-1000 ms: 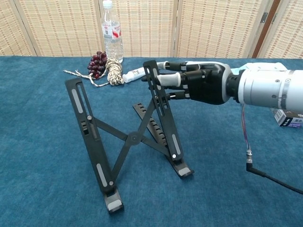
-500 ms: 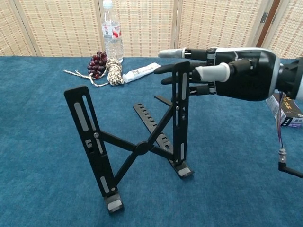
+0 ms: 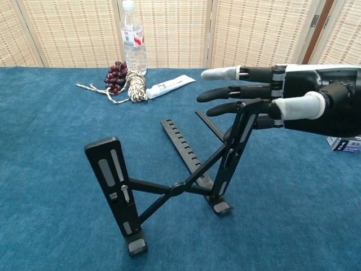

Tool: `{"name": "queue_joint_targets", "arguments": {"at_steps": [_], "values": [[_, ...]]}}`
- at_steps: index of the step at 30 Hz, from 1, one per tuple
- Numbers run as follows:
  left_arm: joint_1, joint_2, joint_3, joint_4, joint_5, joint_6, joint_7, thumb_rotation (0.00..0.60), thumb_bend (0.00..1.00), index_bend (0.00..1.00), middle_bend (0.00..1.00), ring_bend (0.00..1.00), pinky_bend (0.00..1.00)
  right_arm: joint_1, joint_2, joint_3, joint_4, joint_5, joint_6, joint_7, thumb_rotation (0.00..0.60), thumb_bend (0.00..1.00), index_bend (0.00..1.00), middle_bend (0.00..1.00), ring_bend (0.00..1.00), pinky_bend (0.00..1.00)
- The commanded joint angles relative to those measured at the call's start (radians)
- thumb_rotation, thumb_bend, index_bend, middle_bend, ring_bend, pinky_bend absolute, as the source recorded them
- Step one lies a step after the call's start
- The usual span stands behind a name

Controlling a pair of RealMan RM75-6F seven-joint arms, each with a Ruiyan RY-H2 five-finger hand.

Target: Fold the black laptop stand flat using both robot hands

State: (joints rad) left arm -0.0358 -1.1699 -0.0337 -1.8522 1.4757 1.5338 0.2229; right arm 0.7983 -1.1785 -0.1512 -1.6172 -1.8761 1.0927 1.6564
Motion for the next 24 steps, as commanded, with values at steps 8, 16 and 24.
{"name": "queue_joint_targets", "arguments": {"at_steps": [8, 16, 24], "values": [[0.000, -0.001, 0.000, 0.000, 0.001, 0.000, 0.002, 0.600, 0.17, 0.12, 0.14, 0.10, 0.01, 0.019, -0.010, -0.004, 0.008, 0.046, -0.001, -0.030, 0.600, 0.08, 0.12, 0.17, 0.14, 0.32], [0.004, 0.002, 0.000, -0.003, 0.000, 0.005, -0.001, 0.600, 0.17, 0.12, 0.14, 0.10, 0.01, 0.061, -0.060, 0.017, 0.048, 0.080, -0.047, -0.046, 0.600, 0.00, 0.09, 0.15, 0.11, 0.24], [0.005, 0.004, 0.000, -0.004, -0.002, 0.006, 0.005, 0.600, 0.17, 0.12, 0.14, 0.10, 0.01, 0.106, -0.105, 0.009, 0.090, 0.071, -0.075, -0.007, 0.600, 0.00, 0.04, 0.09, 0.04, 0.17]]}}
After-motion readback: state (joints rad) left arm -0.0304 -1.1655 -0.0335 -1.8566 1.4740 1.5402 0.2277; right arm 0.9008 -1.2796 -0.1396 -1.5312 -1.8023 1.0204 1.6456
